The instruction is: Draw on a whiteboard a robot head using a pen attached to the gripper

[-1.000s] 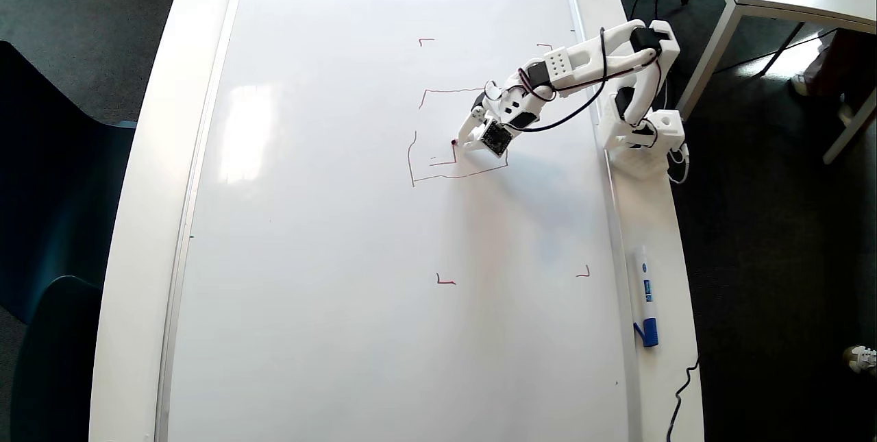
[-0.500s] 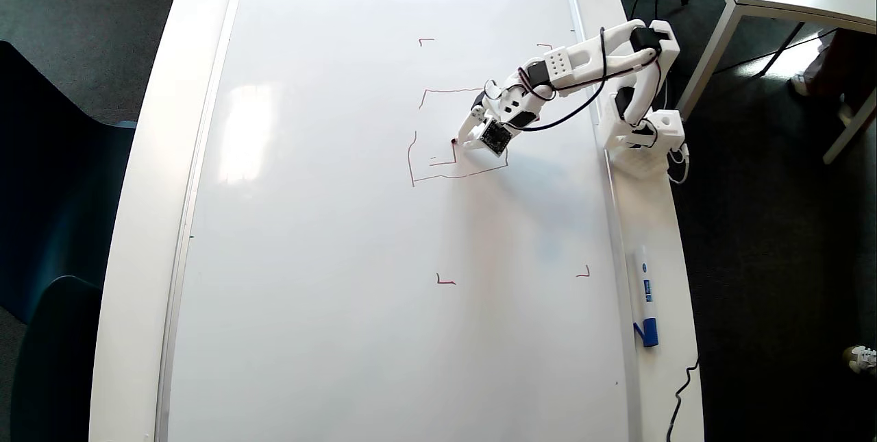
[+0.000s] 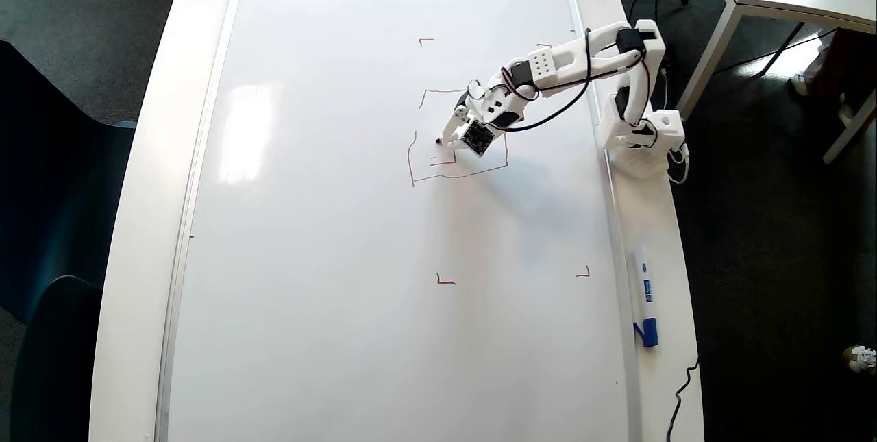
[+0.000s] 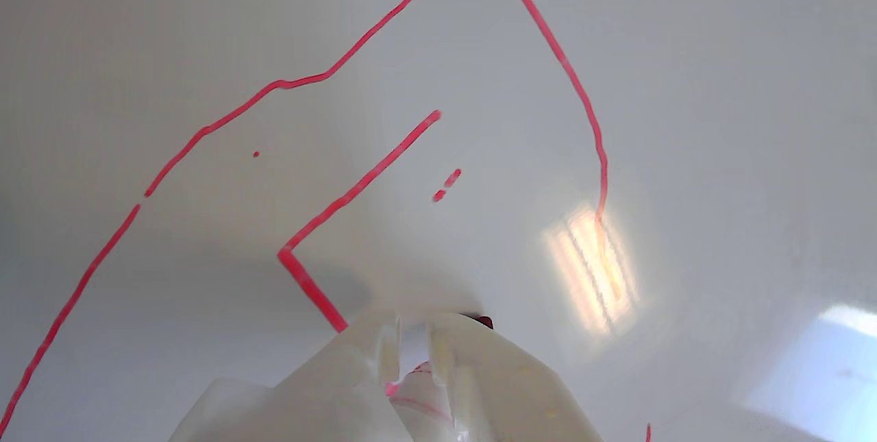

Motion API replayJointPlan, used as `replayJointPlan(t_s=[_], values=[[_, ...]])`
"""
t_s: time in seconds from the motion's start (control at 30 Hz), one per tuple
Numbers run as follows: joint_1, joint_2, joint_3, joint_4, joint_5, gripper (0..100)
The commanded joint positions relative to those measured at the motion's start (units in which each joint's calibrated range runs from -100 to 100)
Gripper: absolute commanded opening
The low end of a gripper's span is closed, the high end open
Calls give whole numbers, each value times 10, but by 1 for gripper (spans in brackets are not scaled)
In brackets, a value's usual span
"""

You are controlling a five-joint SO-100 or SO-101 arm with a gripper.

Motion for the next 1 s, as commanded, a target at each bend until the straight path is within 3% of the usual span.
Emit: replayJointPlan(t_s=[0.0, 0.97], values=[[-1, 25, -48, -4, 2, 1], [-77, 41, -71, -5, -2, 1]])
